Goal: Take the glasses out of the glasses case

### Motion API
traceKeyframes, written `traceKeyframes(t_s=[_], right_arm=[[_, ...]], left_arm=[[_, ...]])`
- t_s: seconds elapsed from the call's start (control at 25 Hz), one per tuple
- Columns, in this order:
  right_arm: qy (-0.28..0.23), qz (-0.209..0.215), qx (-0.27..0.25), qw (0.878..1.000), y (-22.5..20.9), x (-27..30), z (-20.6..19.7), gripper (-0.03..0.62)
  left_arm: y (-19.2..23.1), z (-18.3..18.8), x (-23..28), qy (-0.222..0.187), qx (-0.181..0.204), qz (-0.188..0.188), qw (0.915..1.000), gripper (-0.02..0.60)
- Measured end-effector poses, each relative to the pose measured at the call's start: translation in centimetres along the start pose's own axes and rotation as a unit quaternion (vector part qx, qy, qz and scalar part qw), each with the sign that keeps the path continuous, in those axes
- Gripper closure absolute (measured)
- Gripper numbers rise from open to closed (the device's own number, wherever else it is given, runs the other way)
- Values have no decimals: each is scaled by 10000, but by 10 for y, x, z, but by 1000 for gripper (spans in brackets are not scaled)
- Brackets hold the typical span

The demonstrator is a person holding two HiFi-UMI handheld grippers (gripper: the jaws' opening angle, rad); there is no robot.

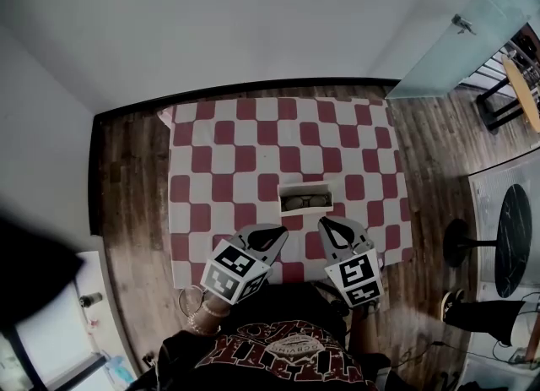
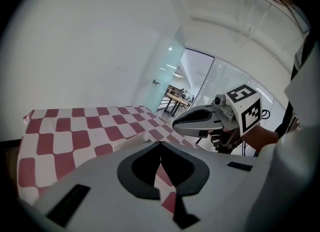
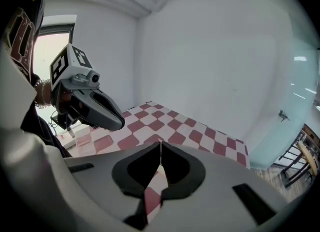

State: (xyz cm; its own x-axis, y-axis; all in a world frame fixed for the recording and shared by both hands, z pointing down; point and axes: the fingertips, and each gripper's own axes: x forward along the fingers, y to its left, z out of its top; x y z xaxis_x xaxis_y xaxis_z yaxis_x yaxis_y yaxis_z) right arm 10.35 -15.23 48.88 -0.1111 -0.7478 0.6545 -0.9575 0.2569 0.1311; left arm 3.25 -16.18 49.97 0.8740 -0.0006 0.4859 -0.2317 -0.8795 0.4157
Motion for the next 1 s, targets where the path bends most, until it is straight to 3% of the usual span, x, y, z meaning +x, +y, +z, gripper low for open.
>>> traceKeyframes(t_s=[0.52, 1.0], right_arm=[[191, 732, -309, 9967, -15, 20, -13, 574], [359, 1025, -517, 9927, -19, 35, -31, 574]], left_arm=[[10, -5, 21, -15, -524, 514, 9973, 572], [13, -11, 34, 61, -721, 755, 9945, 572]])
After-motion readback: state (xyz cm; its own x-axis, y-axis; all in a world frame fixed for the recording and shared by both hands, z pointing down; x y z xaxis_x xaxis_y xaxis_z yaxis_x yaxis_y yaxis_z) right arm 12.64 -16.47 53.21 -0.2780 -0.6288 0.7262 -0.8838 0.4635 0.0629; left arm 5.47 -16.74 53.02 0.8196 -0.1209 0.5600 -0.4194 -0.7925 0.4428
